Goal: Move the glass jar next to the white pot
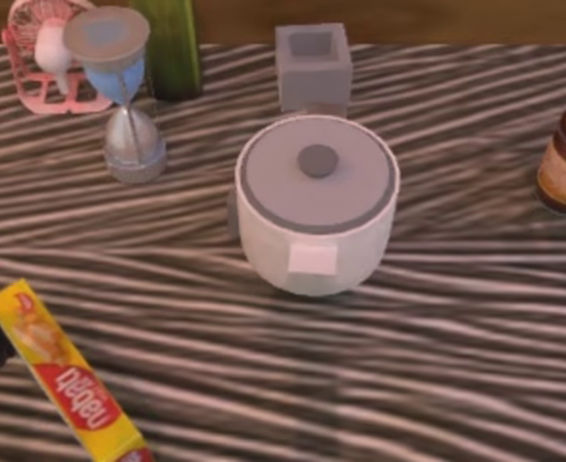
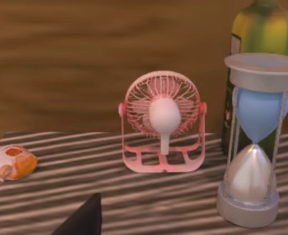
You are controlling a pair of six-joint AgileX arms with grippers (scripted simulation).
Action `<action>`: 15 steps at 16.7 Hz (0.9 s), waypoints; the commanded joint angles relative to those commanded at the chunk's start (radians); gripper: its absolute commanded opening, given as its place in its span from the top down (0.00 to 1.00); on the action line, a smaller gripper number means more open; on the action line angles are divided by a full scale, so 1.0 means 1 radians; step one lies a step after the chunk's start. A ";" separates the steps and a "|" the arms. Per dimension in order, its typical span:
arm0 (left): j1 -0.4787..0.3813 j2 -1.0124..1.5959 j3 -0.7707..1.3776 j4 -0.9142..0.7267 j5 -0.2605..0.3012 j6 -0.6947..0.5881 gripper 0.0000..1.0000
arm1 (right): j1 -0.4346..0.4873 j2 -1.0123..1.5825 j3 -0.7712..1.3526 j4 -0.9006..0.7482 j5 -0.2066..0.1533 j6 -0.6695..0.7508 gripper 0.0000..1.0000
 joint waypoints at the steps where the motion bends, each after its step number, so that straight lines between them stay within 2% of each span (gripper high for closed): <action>1: 0.000 0.000 0.000 0.000 0.000 0.000 0.00 | -0.001 0.103 0.099 -0.063 0.001 -0.014 0.00; 10: 0.000 0.000 0.000 0.000 0.000 0.000 0.00 | -0.005 1.029 0.999 -0.635 0.011 -0.146 0.00; 15: 0.000 0.000 0.000 0.000 0.000 0.000 0.00 | -0.006 1.432 1.395 -0.879 0.016 -0.207 0.00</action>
